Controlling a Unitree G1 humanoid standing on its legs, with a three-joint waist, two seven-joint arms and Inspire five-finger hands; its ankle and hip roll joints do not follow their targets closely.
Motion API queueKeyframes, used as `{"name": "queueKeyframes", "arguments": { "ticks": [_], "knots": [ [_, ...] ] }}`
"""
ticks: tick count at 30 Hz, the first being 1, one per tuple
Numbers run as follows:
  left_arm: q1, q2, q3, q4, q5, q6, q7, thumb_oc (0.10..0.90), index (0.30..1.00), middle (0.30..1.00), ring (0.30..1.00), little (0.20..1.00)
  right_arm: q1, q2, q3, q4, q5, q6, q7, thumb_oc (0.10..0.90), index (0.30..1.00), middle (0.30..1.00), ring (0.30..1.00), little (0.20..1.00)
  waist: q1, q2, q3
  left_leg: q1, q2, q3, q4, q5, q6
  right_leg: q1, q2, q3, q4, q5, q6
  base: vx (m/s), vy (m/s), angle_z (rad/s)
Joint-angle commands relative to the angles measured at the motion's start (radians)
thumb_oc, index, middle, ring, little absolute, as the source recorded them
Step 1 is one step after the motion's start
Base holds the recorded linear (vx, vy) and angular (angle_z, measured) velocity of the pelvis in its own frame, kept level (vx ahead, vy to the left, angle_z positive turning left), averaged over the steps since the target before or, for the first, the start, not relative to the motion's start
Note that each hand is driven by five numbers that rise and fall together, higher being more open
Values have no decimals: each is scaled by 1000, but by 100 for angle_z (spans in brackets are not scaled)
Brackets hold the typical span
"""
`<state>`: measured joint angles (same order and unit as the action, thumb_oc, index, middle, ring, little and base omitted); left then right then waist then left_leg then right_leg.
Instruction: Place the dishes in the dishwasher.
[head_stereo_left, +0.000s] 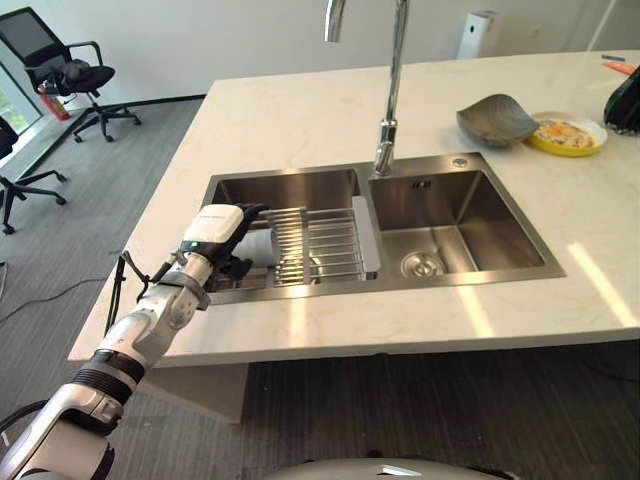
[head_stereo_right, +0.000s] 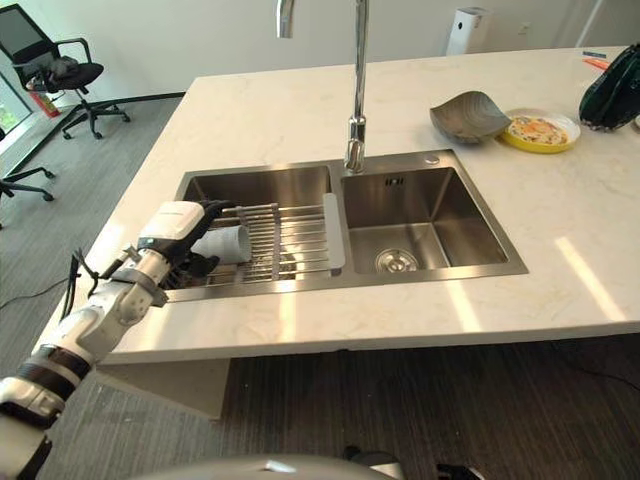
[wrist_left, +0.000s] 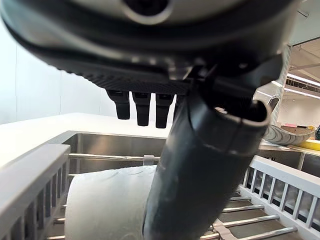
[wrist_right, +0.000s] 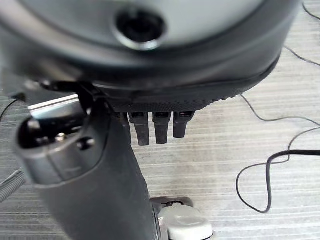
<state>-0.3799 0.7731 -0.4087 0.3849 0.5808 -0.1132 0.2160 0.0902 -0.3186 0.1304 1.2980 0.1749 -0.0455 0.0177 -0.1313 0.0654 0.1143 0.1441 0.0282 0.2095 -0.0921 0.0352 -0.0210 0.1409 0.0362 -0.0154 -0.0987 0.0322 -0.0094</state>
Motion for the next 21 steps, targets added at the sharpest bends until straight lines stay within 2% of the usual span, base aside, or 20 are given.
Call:
{"name": "queueKeyframes", "arguments": {
  "ticks": [1, 3, 7, 8, 16, 17, 18, 21],
  "knots": [
    [-233, 32, 34, 80, -13, 36, 32, 800, 900, 900, 900, 900, -27, -28, 24, 27, -33, 2, -7, 800, 900, 900, 900, 900, -7, -36, -26, 34, 14, 5, 5, -65, -64, 4, -103, 6, 19, -56, 146, 1, -1, -4],
    [-250, 11, 32, 152, -61, 44, 37, 800, 900, 900, 900, 900, -29, -31, 27, 28, -35, 5, -7, 800, 900, 900, 900, 900, -12, -34, -23, 37, 15, 10, 5, -65, -64, 4, -102, 9, 19, -55, 146, 4, 1, -9],
    [-294, 30, 3, 273, -79, 65, 30, 800, 900, 900, 900, 900, -27, -35, 31, 26, -32, 8, -5, 800, 900, 900, 900, 900, -22, -30, -21, 39, 17, 18, 5, -63, -63, -1, -100, 18, 18, -52, 148, 1, -10, -12],
    [-324, 39, -19, 354, -84, 73, 23, 800, 900, 900, 900, 900, -19, -40, 32, 22, -33, 7, -3, 800, 900, 900, 900, 900, -27, -30, -21, 40, 19, 24, 5, -63, -64, -3, -99, 21, 19, -51, 149, 3, -15, -3],
    [-380, 36, -84, 516, -110, 91, -43, 800, 900, 900, 900, 900, -13, -47, 36, 29, -27, 15, 7, 800, 900, 900, 900, 900, -31, -28, -16, 40, 21, 30, 5, -61, -64, -7, -97, 25, 17, -46, 152, -3, -8, -7],
    [-377, 28, -84, 529, -118, 95, -55, 430, 345, 345, 345, 345, -12, -45, 38, 26, -26, 14, 9, 800, 900, 900, 900, 900, -30, -29, -16, 40, 21, 30, 5, -61, -64, -7, -97, 24, 16, -46, 152, 0, 0, 0],
    [-377, 19, -87, 548, -123, 96, -60, 400, 300, 300, 300, 300, -12, -45, 41, 20, -26, 14, 10, 800, 900, 900, 900, 900, -32, -29, -15, 39, 21, 30, 5, -60, -64, -7, -96, 24, 17, -46, 151, 0, 0, 0],
    [-383, -6, -98, 598, -128, 102, -79, 400, 300, 300, 300, 300, -8, -45, 48, 11, -27, 15, 15, 800, 900, 900, 900, 900, -34, -30, -15, 40, 21, 32, 5, -60, -64, -7, -95, 24, 17, -45, 152, 0, 0, 0]
  ]
}}
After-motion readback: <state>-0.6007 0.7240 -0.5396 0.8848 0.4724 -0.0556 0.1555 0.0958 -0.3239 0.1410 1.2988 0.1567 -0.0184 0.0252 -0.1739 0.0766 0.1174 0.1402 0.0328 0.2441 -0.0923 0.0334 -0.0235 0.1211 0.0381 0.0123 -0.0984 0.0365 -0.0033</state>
